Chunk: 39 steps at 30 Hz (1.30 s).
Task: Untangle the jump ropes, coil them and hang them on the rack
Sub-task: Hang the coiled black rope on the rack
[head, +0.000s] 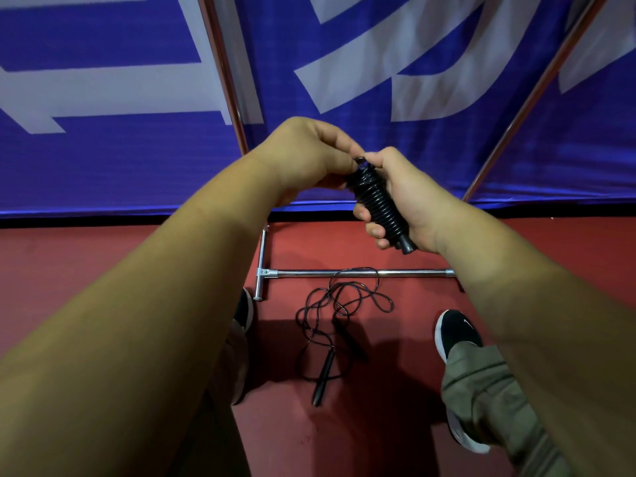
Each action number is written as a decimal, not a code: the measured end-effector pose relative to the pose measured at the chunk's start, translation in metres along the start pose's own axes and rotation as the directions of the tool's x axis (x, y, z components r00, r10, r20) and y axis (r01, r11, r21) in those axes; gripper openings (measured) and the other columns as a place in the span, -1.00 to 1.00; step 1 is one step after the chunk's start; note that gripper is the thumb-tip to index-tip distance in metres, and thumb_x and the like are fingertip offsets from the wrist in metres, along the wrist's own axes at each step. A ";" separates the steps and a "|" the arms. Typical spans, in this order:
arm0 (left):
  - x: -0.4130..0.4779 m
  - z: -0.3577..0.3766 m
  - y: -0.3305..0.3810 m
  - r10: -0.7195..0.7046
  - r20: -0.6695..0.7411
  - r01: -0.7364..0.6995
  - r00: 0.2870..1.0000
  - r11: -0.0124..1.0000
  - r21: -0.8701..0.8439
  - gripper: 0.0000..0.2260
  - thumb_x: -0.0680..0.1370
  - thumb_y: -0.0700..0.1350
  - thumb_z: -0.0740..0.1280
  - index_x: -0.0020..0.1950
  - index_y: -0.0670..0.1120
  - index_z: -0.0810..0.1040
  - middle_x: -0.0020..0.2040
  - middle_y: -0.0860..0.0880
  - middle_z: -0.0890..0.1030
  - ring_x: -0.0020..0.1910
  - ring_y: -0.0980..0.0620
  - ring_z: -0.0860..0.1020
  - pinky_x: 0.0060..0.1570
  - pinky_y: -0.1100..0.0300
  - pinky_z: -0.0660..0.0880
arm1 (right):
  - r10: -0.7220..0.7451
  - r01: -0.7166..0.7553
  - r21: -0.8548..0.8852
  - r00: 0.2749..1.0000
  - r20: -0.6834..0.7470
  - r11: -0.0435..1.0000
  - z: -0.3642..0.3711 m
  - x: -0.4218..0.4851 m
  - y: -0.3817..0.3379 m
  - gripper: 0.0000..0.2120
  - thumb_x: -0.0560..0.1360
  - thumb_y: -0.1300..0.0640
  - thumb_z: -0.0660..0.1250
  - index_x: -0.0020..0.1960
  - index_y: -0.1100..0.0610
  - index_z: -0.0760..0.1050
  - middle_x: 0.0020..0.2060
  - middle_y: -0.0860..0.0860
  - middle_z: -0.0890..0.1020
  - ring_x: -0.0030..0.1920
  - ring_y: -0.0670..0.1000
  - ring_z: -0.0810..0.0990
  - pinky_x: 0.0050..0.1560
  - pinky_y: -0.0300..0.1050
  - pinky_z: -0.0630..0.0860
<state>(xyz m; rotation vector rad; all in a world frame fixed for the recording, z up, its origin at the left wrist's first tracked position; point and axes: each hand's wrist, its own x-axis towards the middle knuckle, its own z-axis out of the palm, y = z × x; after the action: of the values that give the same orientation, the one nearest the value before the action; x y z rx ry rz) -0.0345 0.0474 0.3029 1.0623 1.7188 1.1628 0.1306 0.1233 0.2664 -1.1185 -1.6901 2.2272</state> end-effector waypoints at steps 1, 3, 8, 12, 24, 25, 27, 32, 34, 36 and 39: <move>0.001 0.002 0.000 -0.017 -0.023 0.016 1.000 1.000 -0.026 -0.86 0.53 -0.43 0.43 0.05 -0.31 0.71 -0.06 -0.33 0.72 -0.14 -0.12 0.70 -0.01 0.09 0.71 | -0.005 0.005 0.006 1.000 -0.002 1.000 0.000 0.000 0.000 -0.53 0.62 -0.32 0.13 0.12 0.07 0.52 -0.33 0.09 0.47 -0.46 0.06 0.37 -0.36 -0.11 0.39; 0.002 0.006 -0.001 -0.057 -0.046 0.052 0.997 0.995 -0.087 -0.84 0.53 -0.44 0.41 0.05 -0.28 0.72 -0.06 -0.31 0.73 -0.12 -0.11 0.70 0.02 0.09 0.69 | -0.008 0.008 0.016 1.000 -0.008 1.000 0.001 0.001 0.001 -0.56 0.62 -0.31 0.13 0.10 0.06 0.50 -0.34 0.08 0.48 -0.45 0.06 0.38 -0.36 -0.10 0.40; 0.006 0.012 -0.002 -0.166 -0.070 0.143 0.984 0.957 -0.251 -0.73 0.54 -0.43 0.37 0.12 -0.15 0.71 -0.11 -0.10 0.70 -0.09 -0.01 0.69 0.02 0.17 0.65 | -0.020 0.021 0.036 0.999 -0.026 0.999 0.003 0.004 0.004 -0.60 0.61 -0.30 0.18 0.05 0.02 0.54 -0.32 0.07 0.50 -0.43 0.07 0.41 -0.33 -0.09 0.42; 0.005 0.013 0.003 -0.269 -0.086 0.216 0.959 0.895 -0.390 -0.80 0.52 -0.43 0.39 0.04 -0.20 0.68 -0.14 -0.11 0.72 -0.14 0.02 0.73 -0.16 0.29 0.62 | -0.066 0.071 0.054 0.995 -0.076 0.996 0.005 0.005 0.003 -0.65 0.61 -0.26 0.23 0.06 0.01 0.53 -0.32 0.05 0.50 -0.43 0.05 0.40 -0.35 -0.11 0.41; -0.003 0.008 0.010 -0.244 -0.104 0.174 0.964 0.876 -0.450 -0.76 0.56 -0.43 0.38 0.18 -0.24 0.64 0.05 -0.19 0.75 -0.01 -0.05 0.77 -0.11 0.20 0.67 | -0.142 0.148 0.010 0.967 -0.211 0.989 0.011 -0.002 -0.002 -0.68 0.61 -0.31 0.31 0.14 -0.13 0.66 -0.36 0.04 0.48 -0.48 0.01 0.35 -0.39 -0.13 0.38; -0.003 0.008 0.009 -0.238 -0.081 0.178 0.968 0.877 -0.446 -0.75 0.56 -0.43 0.39 0.20 -0.23 0.63 0.05 -0.17 0.76 0.00 -0.04 0.76 -0.10 0.20 0.67 | -0.129 0.137 0.026 0.971 -0.200 0.990 0.010 -0.004 -0.003 -0.65 0.60 -0.36 0.31 0.12 -0.14 0.67 -0.36 0.03 0.47 -0.48 0.01 0.34 -0.39 -0.13 0.38; -0.003 0.008 0.004 -0.216 -0.043 0.180 0.975 0.896 -0.407 -0.74 0.56 -0.40 0.43 0.22 -0.21 0.62 0.02 -0.14 0.76 0.00 -0.03 0.76 -0.08 0.19 0.67 | -0.097 0.110 0.060 0.978 -0.183 0.992 0.008 -0.006 -0.002 -0.57 0.57 -0.42 0.31 0.11 -0.10 0.66 -0.38 0.02 0.46 -0.49 0.01 0.33 -0.39 -0.14 0.36; 0.001 0.006 -0.006 -0.117 -0.063 0.108 0.991 0.986 -0.123 -0.78 0.52 -0.35 0.50 0.14 -0.21 0.66 -0.06 -0.13 0.74 -0.03 -0.05 0.75 -0.02 0.17 0.68 | -0.031 0.040 0.090 0.995 -0.097 0.995 0.006 -0.002 0.006 -0.54 0.55 -0.46 0.31 0.10 -0.09 0.60 -0.37 0.02 0.45 -0.47 0.00 0.33 -0.36 -0.15 0.33; 0.002 0.004 -0.004 -0.115 -0.080 0.108 0.990 0.990 -0.093 -0.81 0.51 -0.35 0.50 0.12 -0.23 0.66 -0.04 -0.19 0.74 0.00 -0.10 0.76 0.02 0.11 0.70 | -0.036 0.043 0.080 0.996 -0.087 0.996 0.006 -0.001 0.004 -0.50 0.55 -0.47 0.31 0.15 -0.06 0.59 -0.36 0.02 0.47 -0.47 0.00 0.35 -0.35 -0.15 0.35; 0.002 0.003 0.000 -0.086 -0.118 0.084 0.989 0.996 -0.022 -0.86 0.49 -0.34 0.50 0.04 -0.24 0.67 -0.10 -0.23 0.74 -0.02 -0.17 0.76 0.04 0.03 0.71 | -0.072 0.080 0.061 0.991 -0.113 0.995 0.004 0.002 0.002 -0.47 0.56 -0.45 0.31 0.21 -0.01 0.59 -0.33 0.03 0.51 -0.44 0.01 0.41 -0.35 -0.12 0.42; 0.003 -0.003 0.004 0.017 -0.171 -0.004 0.985 0.997 0.078 -0.94 0.49 -0.33 0.46 -0.06 -0.25 0.67 -0.12 -0.30 0.72 -0.15 -0.15 0.73 0.01 -0.03 0.72 | -0.156 0.160 0.060 0.985 -0.072 0.985 0.001 0.005 -0.002 -0.62 0.56 -0.23 0.38 0.15 0.06 0.58 -0.25 0.06 0.57 -0.35 0.05 0.52 -0.31 -0.05 0.52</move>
<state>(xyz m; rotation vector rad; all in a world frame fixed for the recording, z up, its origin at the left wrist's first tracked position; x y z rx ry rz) -0.0369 0.0500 0.3075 1.0438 1.9078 1.2333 0.1257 0.1254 0.2665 -0.9953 -1.6077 2.1087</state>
